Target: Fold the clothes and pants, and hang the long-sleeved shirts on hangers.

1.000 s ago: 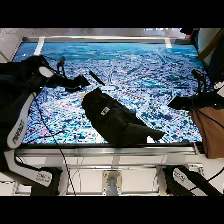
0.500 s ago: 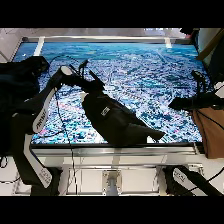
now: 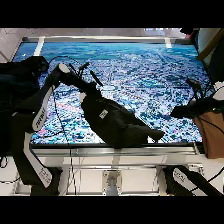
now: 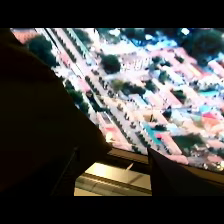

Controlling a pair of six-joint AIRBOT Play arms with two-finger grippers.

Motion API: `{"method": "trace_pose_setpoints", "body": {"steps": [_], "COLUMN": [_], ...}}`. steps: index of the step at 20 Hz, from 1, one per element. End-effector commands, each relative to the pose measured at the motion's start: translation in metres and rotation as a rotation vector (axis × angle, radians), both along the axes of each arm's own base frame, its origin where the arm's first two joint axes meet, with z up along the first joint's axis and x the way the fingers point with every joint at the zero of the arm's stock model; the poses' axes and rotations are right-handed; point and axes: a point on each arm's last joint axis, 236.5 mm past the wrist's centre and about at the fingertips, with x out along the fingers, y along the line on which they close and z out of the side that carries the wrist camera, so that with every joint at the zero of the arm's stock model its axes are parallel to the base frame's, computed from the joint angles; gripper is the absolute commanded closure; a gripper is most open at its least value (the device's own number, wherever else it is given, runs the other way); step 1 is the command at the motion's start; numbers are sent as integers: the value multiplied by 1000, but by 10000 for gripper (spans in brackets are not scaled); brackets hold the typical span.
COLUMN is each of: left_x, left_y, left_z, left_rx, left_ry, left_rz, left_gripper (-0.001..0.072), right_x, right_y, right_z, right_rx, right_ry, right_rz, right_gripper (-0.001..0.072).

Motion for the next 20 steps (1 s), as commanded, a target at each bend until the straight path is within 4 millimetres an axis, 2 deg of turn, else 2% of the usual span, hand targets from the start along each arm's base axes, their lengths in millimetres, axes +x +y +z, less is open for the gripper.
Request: {"method": "trace_pose_setpoints", "body": {"steps": [1, 3, 5, 7, 9, 12, 15, 20], "left_x": [-4, 0, 0, -2, -5, -6, -6, -6], "left_y": [23, 33, 39, 39, 37, 35, 35, 35], "left_z": [30, 53, 70, 79, 80, 79, 79, 79], "left_rx": [-8, -11, -14, -15, -15, -15, -15, -15], "left_ry": [-10, -57, -91, -104, -100, -99, -99, -99], "left_rz": [5, 27, 38, 33, 23, 19, 19, 19], "left_gripper": [685, 685, 685, 684, 685, 685, 685, 684], "right_x": [-39, -50, -27, 8, 23, 10, 6, 0], "right_y": [21, 49, 58, 60, 66, 81, 84, 59], "right_z": [-35, -53, -67, -63, -57, -69, -80, -83], "right_rx": [84, 199, 241, 276, 324, 377, 395, 334], "right_ry": [134, 141, 31, -101, -145, -52, -2, 19], "right_rz": [32, 52, -19, -115, -150, -120, -122, -117], "right_gripper": [225, 225, 225, 225, 225, 225, 225, 225]}}
